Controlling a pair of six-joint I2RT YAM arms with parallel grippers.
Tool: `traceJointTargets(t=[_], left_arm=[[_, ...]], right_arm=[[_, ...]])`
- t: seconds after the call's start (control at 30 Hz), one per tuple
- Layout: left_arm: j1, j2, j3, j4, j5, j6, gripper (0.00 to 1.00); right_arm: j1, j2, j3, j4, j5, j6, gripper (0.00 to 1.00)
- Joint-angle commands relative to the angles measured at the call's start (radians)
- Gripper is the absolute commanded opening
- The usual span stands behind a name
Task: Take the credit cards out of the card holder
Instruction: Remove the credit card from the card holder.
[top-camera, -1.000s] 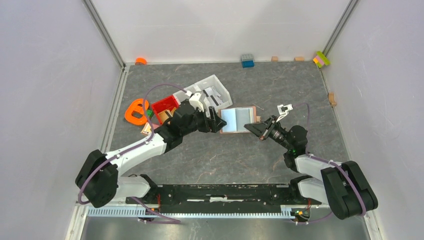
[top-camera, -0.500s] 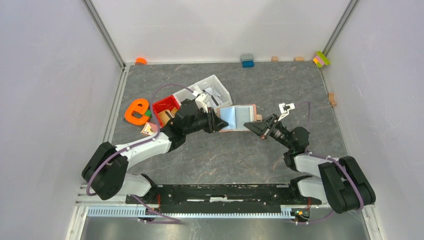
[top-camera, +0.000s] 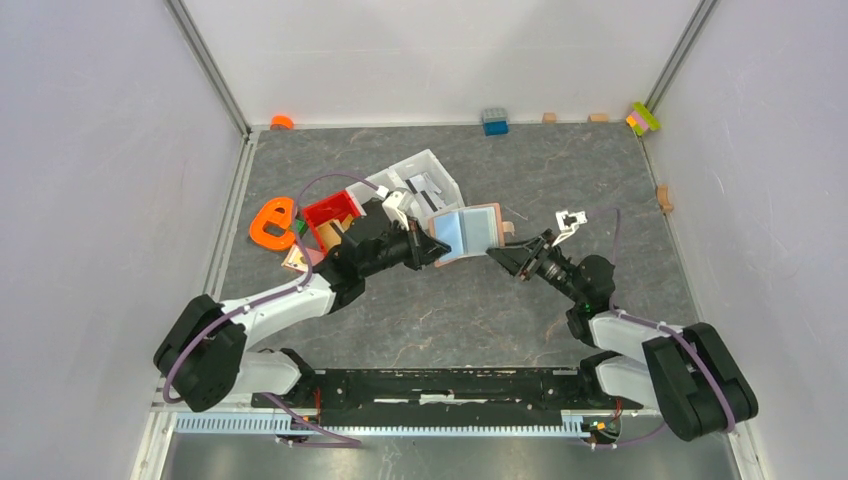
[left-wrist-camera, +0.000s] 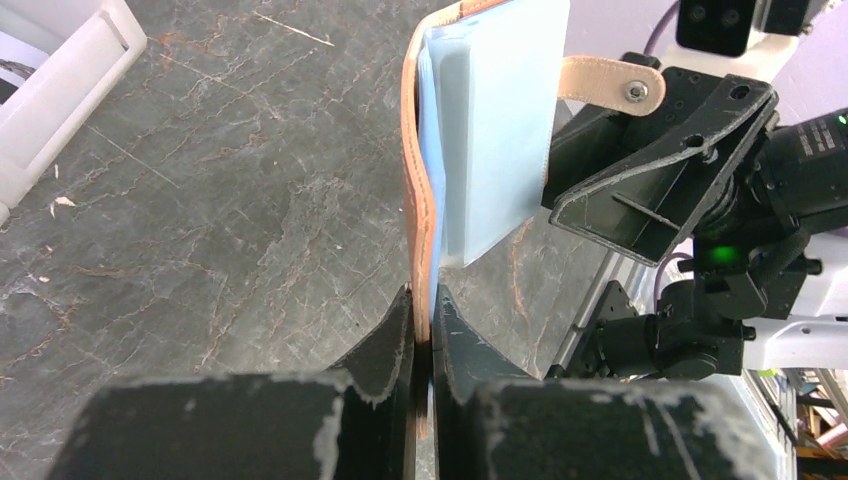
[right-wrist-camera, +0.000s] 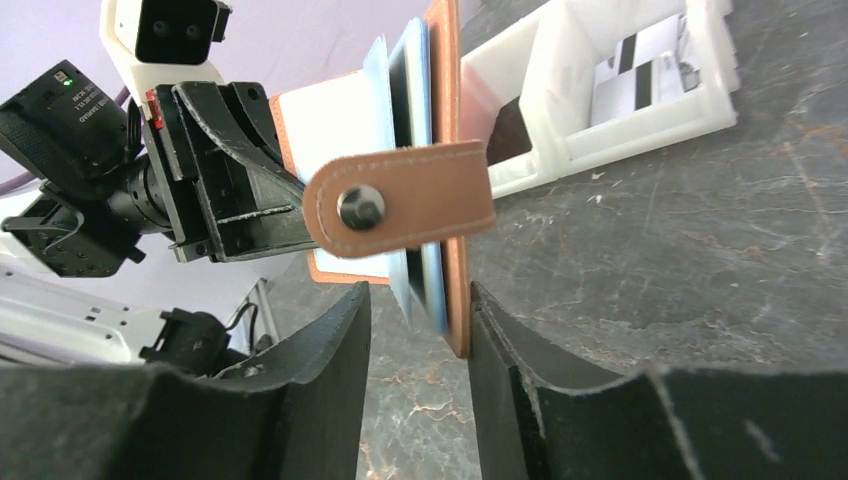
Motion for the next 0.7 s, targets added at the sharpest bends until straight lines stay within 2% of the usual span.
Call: traceJointTargets(t=[0.0, 0.17, 0.4, 0.67], left_arm=[[-0.001, -0.018, 0.007, 0.043, -0.015, 0.009, 0.05], [-0.002, 0.013, 0.021, 0.052, 0.028, -0.001, 0.05], [-0.002, 0.031, 0.031, 0.065, 0.066, -0.009, 0.05], [-0.003, 0.088, 0.057, 0.110, 0.166, -0.036, 0.06]], right_arm=[[0.009, -0.082, -0.056, 0.036, 0.084, -0.078, 0.41], [0.015, -0.145, -0.043, -0.094, 0.100, -0.148, 0.36], [0.022, -0.122, -0.032, -0.120, 0.100, -0.162, 0.19], [0.054, -0.047, -0.005, -0.113, 0.077, -0.168, 0.30]])
